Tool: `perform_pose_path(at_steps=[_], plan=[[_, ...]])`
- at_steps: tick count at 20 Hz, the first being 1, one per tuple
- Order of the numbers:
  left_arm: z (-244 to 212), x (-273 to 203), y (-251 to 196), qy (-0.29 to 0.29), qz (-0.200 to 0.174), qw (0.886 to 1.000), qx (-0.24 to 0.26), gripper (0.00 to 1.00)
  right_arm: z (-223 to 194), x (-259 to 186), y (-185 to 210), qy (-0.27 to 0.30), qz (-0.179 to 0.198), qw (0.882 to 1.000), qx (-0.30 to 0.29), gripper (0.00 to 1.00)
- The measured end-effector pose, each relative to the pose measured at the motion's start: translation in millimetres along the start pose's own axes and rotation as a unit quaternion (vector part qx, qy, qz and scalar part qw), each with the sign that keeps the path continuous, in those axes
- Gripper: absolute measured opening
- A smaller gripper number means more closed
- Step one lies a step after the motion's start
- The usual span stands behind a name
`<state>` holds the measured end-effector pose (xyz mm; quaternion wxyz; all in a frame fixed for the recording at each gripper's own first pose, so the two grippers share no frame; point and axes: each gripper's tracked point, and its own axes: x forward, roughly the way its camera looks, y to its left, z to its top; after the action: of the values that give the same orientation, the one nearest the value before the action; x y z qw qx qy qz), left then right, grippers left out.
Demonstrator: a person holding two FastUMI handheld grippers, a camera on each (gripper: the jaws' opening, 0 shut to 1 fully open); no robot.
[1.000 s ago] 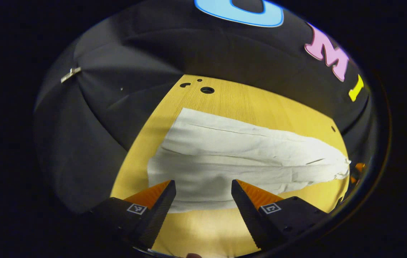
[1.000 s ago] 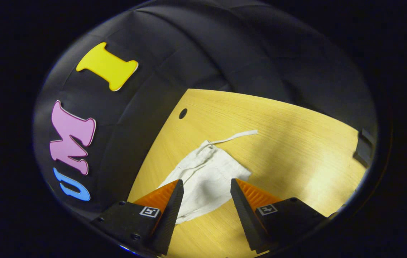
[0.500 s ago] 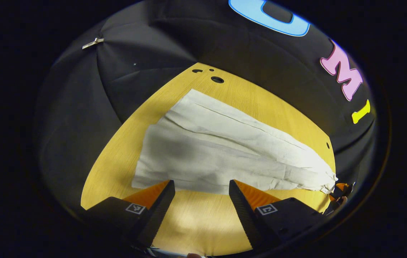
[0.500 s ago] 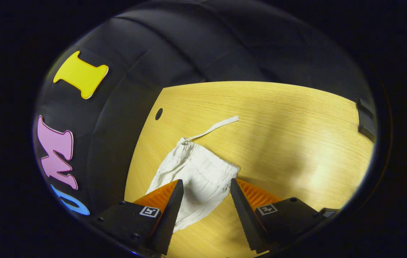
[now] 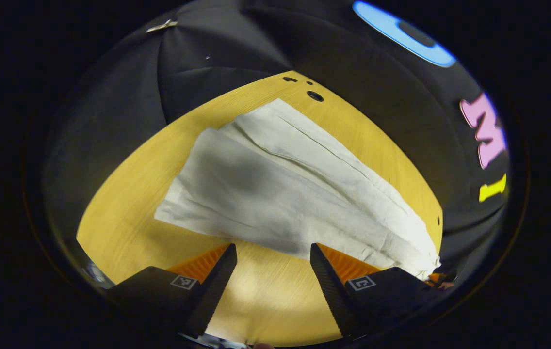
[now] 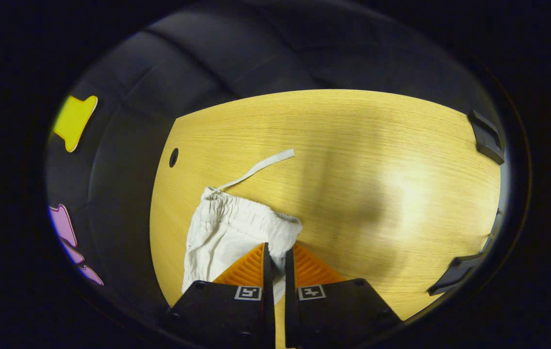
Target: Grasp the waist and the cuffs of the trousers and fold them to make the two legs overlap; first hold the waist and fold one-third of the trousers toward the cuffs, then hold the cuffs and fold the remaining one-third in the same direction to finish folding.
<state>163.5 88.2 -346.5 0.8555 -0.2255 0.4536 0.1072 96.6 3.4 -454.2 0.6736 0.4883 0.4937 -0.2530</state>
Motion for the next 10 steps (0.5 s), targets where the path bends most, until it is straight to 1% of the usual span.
perform_pose_path(at_steps=[1,2,3,5,7,8,10], plan=[[1,5,-3,0.002,-0.007,0.999,-0.035,0.92,1,1,0,0.001,0.004,1.000,-0.004,0.12],[3,10,-5,0.005,-0.012,0.997,-0.070,0.96,0,1,2,0.005,0.007,1.000,0.001,0.12],[8,11,-4,0.002,-0.013,0.995,-0.103,0.92,-1,1,3,0.008,0.011,1.000,0.007,0.12],[27,18,-7,-0.011,-0.028,0.987,-0.156,0.90,-2,0,4,0.013,0.017,1.000,0.010,0.12],[39,19,-9,-0.015,-0.031,0.981,-0.191,0.89,-2,0,5,0.014,0.022,1.000,0.009,0.12],[44,19,-9,-0.017,-0.030,0.979,-0.201,0.89,-1,1,5,0.015,0.025,1.000,0.010,0.12],[54,28,-13,-0.020,-0.022,0.978,-0.205,0.89,-2,0,7,0.019,0.029,0.999,0.013,0.12]])
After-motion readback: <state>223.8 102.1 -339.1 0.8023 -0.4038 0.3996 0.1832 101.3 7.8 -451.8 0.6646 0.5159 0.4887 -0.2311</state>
